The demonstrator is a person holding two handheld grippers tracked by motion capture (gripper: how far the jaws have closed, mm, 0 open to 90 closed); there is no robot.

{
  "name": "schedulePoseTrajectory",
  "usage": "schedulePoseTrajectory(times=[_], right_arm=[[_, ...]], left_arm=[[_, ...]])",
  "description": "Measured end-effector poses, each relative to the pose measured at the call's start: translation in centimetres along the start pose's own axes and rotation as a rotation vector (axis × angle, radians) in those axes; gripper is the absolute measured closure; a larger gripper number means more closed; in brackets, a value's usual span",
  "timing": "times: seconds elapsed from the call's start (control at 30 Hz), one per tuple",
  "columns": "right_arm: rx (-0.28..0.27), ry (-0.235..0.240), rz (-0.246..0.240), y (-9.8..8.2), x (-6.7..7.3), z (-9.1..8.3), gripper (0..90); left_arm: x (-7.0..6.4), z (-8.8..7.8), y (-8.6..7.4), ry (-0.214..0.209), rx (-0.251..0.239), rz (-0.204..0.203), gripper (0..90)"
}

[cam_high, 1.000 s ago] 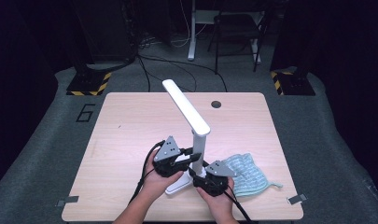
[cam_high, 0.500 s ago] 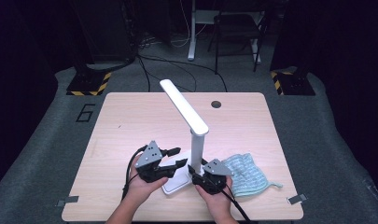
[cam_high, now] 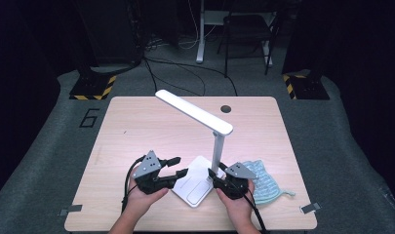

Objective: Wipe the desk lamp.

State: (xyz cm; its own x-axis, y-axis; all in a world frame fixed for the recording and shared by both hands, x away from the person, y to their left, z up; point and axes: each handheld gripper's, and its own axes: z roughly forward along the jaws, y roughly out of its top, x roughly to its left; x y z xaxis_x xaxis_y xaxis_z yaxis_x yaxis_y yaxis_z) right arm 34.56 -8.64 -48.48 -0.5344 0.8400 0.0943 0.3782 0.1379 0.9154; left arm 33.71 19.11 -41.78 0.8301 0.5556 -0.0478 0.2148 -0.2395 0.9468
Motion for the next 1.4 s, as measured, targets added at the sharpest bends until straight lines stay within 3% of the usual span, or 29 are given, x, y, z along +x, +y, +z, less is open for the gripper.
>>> schedulePoseTrajectory(times=[0.13,0.37,0.6,0.7,0.87,1.0,1.27,1.4], right_arm=[[-0.012,-0.018,0.001,0.2,0.2,0.4,50.3],[-0.008,-0.006,0.004,0.8,0.7,1.3,50.3],[-0.007,-0.006,-0.013,1.3,2.2,2.7,46.8],[-0.01,-0.028,0.002,1.3,2.6,2.9,52.3],[-0.002,-0.019,-0.017,1.4,2.4,2.9,53.2],[0.0,0.001,-0.065,1.6,1.8,2.8,53.8],[-0.01,-0.041,-0.034,1.5,1.0,2.0,48.8],[-0.017,-0.039,-0.019,1.2,0.6,1.3,54.2]], left_arm=[[0.0,0.1,-0.2,0.004,-0.002,-0.004,50.5],[0.1,-0.2,-0.5,0.005,0.004,0.007,49.5],[0.5,-0.9,-0.8,0.023,-0.001,-0.001,48.9],[0.7,-1.1,-1.1,0.031,0.004,-0.001,48.6],[0.9,-1.4,-1.5,0.042,0.006,-0.006,47.7],[1.2,-1.6,-1.8,0.052,0.009,-0.017,47.1],[1.3,-1.7,-2.2,0.058,0.03,-0.005,46.1],[1.3,-1.8,-2.6,0.065,0.035,-0.007,45.9]])
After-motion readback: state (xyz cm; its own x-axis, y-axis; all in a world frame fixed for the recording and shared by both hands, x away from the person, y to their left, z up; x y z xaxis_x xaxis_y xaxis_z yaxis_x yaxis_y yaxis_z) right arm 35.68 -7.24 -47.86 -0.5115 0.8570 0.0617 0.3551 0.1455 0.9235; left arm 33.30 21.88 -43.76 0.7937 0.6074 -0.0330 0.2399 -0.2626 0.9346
